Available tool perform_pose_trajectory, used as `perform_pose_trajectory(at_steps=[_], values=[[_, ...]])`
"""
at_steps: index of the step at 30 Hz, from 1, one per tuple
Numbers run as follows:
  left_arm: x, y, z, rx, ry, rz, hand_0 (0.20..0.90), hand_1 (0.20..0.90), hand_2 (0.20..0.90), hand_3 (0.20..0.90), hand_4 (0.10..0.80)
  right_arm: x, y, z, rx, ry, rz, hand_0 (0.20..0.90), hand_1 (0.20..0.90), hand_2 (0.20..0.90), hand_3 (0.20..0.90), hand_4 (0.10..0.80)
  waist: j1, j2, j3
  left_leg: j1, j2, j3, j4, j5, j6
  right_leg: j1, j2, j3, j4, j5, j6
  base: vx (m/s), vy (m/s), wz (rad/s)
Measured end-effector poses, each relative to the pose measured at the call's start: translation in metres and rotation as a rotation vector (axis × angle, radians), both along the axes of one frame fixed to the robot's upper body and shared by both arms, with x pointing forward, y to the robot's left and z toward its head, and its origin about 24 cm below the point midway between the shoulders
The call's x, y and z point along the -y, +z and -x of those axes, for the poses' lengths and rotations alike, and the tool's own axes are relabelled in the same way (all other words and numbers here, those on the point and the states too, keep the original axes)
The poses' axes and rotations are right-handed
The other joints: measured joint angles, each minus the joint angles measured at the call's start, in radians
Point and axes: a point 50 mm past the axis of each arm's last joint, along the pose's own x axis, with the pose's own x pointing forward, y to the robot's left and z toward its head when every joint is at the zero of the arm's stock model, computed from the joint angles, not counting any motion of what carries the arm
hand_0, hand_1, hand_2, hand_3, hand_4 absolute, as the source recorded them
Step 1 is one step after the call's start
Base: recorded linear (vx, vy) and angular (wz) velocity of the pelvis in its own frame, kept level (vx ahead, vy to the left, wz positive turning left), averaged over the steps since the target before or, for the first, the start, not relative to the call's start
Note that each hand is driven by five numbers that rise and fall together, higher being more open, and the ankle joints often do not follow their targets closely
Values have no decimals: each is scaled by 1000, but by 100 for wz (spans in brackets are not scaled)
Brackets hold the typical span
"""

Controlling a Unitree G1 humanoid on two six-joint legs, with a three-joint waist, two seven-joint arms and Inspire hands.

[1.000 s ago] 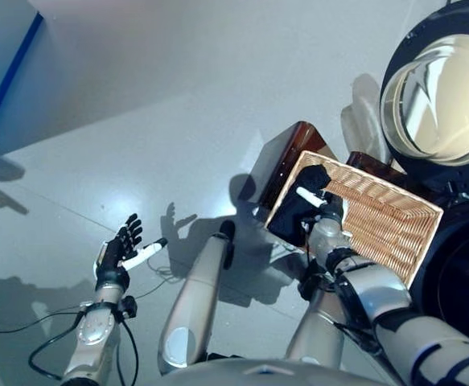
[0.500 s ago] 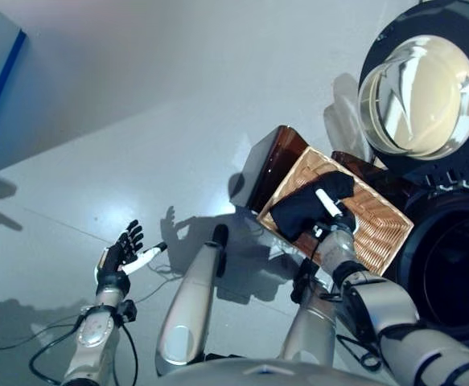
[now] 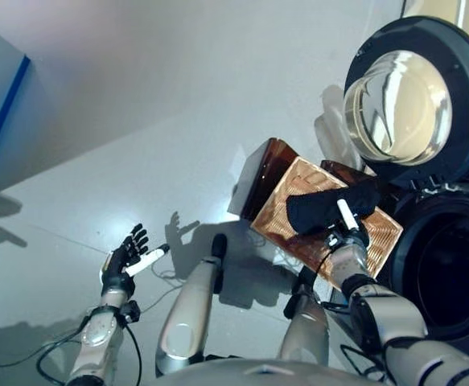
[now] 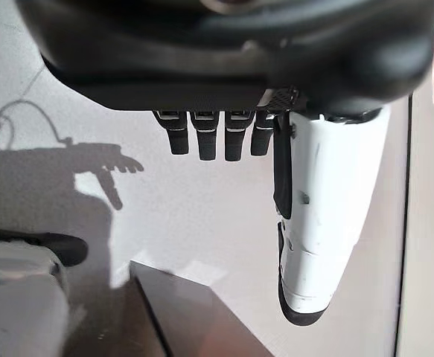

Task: Pick up the clothes and place them into the washing machine

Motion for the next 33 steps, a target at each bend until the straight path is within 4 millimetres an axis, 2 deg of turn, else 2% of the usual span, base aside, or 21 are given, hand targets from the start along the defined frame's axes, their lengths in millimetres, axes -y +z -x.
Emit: perform_pose_trajectory(at_steps=[5,11,14,17,21,27,28,29,30,31,33], values=[[7,-4,1,-7,8,32,900,900,900,900,800,5,-1,8,100,-88,-66,200,200,200,200,300,-13,4,-31,23,3,6,-18,4,-4,3,3,7,0,1,-1,43,4,-8],[13,-17,9,-67,11,69,900,900,900,900,800,6,-16,27,110,-192,-131,200,200,200,200,300,-55,19,-50,60,7,21,-21,-3,-9,34,3,16,-6,0,-2,22,16,-6],[12,-22,15,-93,18,71,900,900,900,900,800,9,-21,37,112,-278,-157,200,200,200,200,300,-61,27,-60,64,9,29,-21,-7,-11,34,4,23,-20,0,-1,14,30,-15],[18,-24,16,-96,25,99,900,900,900,900,800,20,-26,52,119,-436,-198,200,200,200,200,300,-72,51,-75,63,9,44,-22,-10,-7,33,4,33,-34,0,-1,17,23,-11],[22,-28,20,-114,23,115,900,900,900,900,800,24,-25,56,134,-514,-208,200,200,200,200,300,-92,80,-94,63,10,49,-18,-13,-2,27,3,37,-33,8,-11,11,10,-7],[29,-30,20,-119,9,131,900,900,900,900,800,31,-20,53,138,-508,-178,200,200,200,200,300,-97,95,-106,64,17,56,-23,-14,-4,16,9,42,-28,18,-14,9,-1,-5],[29,-30,20,-119,9,131,900,900,900,900,800,33,-19,52,112,-482,-149,455,455,455,455,482,-97,96,-106,64,17,56,-23,-14,-5,15,9,42,-27,18,-14,0,0,0],[29,-30,21,-121,9,131,900,900,900,900,800,36,-18,52,86,-450,-112,900,900,900,900,800,-97,96,-106,64,17,56,-23,-14,-5,14,9,43,-26,18,-14,-63,-16,-1],[29,-30,21,-122,10,131,900,900,900,900,800,37,-17,52,71,-431,-92,900,900,900,900,800,-97,95,-106,64,17,56,-23,-14,-5,14,10,45,-26,18,-14,-45,-23,-1],[29,-31,21,-124,10,129,900,900,900,900,800,43,-15,50,-85,-250,93,900,900,900,900,800,-106,94,-106,63,17,58,-22,-14,-5,8,10,51,-16,18,-14,-49,-23,-7],[28,-32,24,-136,18,121,900,900,900,900,800,44,-5,38,-235,-5,368,900,900,900,900,800,-105,91,-105,63,19,69,-22,-14,-5,-3,11,61,-16,18,-14,-40,-35,-14]])
